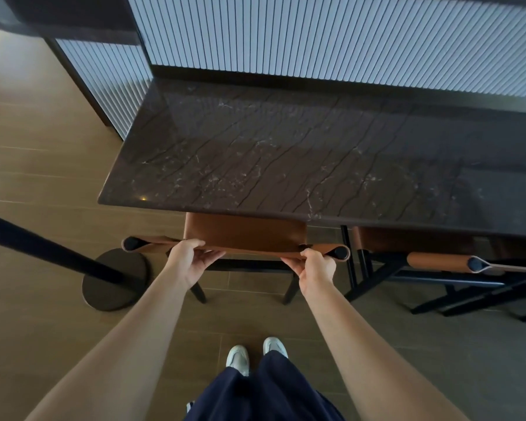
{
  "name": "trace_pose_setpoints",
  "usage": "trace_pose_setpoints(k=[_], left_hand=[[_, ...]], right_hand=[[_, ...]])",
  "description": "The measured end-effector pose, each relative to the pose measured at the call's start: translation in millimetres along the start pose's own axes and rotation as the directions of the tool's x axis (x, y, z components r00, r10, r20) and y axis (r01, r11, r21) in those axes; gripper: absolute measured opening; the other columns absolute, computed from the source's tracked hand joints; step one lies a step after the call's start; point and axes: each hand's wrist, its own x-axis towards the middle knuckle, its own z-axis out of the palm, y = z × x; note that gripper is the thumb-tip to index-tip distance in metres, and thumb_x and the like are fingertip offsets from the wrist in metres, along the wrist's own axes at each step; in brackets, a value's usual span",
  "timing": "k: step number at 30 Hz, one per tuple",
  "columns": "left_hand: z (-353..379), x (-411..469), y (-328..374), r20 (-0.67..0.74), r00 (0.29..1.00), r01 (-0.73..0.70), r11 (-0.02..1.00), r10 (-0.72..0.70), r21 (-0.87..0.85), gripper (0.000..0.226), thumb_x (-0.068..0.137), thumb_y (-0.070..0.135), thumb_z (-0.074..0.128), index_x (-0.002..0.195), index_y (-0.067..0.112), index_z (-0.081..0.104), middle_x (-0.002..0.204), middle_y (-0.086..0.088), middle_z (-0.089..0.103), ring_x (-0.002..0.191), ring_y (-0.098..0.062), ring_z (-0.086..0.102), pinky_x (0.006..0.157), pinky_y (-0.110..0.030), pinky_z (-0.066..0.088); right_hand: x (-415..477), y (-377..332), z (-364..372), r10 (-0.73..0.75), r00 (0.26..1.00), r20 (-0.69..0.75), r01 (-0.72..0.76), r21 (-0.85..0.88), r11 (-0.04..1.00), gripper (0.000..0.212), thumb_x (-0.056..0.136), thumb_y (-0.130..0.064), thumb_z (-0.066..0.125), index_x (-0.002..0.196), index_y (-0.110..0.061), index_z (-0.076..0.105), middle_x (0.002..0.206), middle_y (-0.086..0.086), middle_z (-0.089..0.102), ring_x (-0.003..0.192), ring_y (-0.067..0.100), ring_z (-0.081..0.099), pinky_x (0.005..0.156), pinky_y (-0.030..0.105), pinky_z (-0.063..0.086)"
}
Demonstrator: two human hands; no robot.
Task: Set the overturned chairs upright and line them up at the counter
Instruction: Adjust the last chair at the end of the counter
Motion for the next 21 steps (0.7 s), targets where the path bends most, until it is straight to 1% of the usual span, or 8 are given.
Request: trace_pose_setpoints(k=[2, 4, 6, 9, 13, 17, 19, 21], left_hand=[[4.2, -5.1, -9.5, 0.001, 1.0, -0.002, 1.0, 0.002, -0.01, 0.033, 0.095, -0.009, 0.041, 0.127, -0.005, 0.046, 0.124, -0.027, 0.054, 0.107, -0.041, 0.06, 0.081, -0.051, 0.056], [8.8, -7.1, -19.2, 0.002, 1.0, -0.005, 1.0, 0.005, -0.02, 0.035, 0.095, -0.009, 0.041, 0.13, -0.006, 0.045, 0.128, -0.028, 0.052, 0.111, -0.042, 0.058, 0.078, -0.05, 0.056], [14.2, -9.5, -27.8, 0.014, 1.0, -0.006, 1.0, 0.007, -0.025, 0.037, 0.094, -0.01, 0.041, 0.131, -0.007, 0.044, 0.128, -0.029, 0.052, 0.113, -0.042, 0.058, 0.075, -0.049, 0.056], [24.7, -12.0, -40.5, 0.029, 1.0, 0.005, 1.0, -0.004, -0.021, 0.038, 0.095, -0.01, 0.041, 0.133, -0.007, 0.043, 0.125, -0.029, 0.055, 0.109, -0.043, 0.06, 0.072, -0.048, 0.058], [40.9, -10.9, -52.3, 0.028, 0.999, 0.016, 0.999, -0.015, -0.033, 0.039, 0.094, -0.01, 0.042, 0.133, -0.004, 0.044, 0.125, -0.028, 0.056, 0.106, -0.042, 0.061, 0.064, -0.047, 0.06], [58.9, -3.9, -54.3, 0.011, 1.0, 0.003, 0.999, -0.003, -0.046, 0.032, 0.095, -0.01, 0.043, 0.127, -0.004, 0.045, 0.119, -0.026, 0.056, 0.097, -0.04, 0.063, 0.061, -0.046, 0.059], [64.4, -0.1, -53.5, 0.0, 1.0, 0.004, 0.998, -0.004, -0.057, 0.028, 0.095, -0.01, 0.043, 0.121, -0.002, 0.047, 0.111, -0.025, 0.057, 0.094, -0.04, 0.063, 0.063, -0.047, 0.059], [66.7, 3.2, -53.1, -0.003, 1.0, 0.004, 0.998, -0.004, -0.057, 0.023, 0.095, -0.009, 0.043, 0.115, -0.001, 0.049, 0.108, -0.023, 0.058, 0.094, -0.039, 0.064, 0.064, -0.047, 0.059]], right_hand=[[1.3, -3.8, -11.1, -0.011, 1.0, -0.003, 0.011, -0.007, 1.0, 0.02, 0.093, 0.013, 0.044, 0.097, -0.005, 0.053, 0.104, 0.016, 0.061, 0.087, 0.034, 0.066, 0.056, 0.039, 0.061], [1.5, -8.9, -20.0, -0.021, 1.0, 0.0, 0.021, -0.008, 1.0, 0.021, 0.094, 0.012, 0.044, 0.103, -0.003, 0.055, 0.104, 0.015, 0.061, 0.088, 0.034, 0.067, 0.056, 0.039, 0.061], [2.7, -14.4, -29.2, -0.023, 1.0, -0.012, 0.023, 0.006, 1.0, 0.022, 0.094, 0.013, 0.044, 0.106, -0.002, 0.055, 0.103, 0.016, 0.061, 0.086, 0.033, 0.067, 0.054, 0.038, 0.06], [6.0, -23.5, -43.4, -0.044, 0.998, -0.034, 0.046, 0.045, 0.998, 0.021, 0.092, 0.015, 0.045, 0.095, -0.004, 0.054, 0.099, 0.017, 0.06, 0.085, 0.033, 0.065, 0.048, 0.036, 0.059], [14.7, -38.7, -56.7, -0.044, 0.999, -0.022, 0.045, 0.044, 0.998, 0.02, 0.093, 0.014, 0.046, 0.092, -0.004, 0.054, 0.098, 0.018, 0.06, 0.082, 0.034, 0.066, 0.052, 0.039, 0.059], [26.0, -55.2, -56.9, -0.026, 1.0, 0.017, 0.026, 0.054, 0.998, 0.017, 0.095, 0.012, 0.047, 0.098, -0.004, 0.053, 0.103, 0.021, 0.059, 0.088, 0.036, 0.066, 0.057, 0.042, 0.059], [31.1, -59.3, -53.8, -0.019, 1.0, 0.012, 0.018, 0.062, 0.998, 0.017, 0.095, 0.011, 0.047, 0.099, -0.004, 0.053, 0.104, 0.022, 0.06, 0.088, 0.036, 0.066, 0.054, 0.041, 0.06], [34.7, -58.3, -52.3, -0.022, 1.0, 0.006, 0.022, 0.053, 0.998, 0.015, 0.095, 0.01, 0.048, 0.099, -0.003, 0.053, 0.105, 0.022, 0.061, 0.087, 0.036, 0.067, 0.052, 0.039, 0.06]])
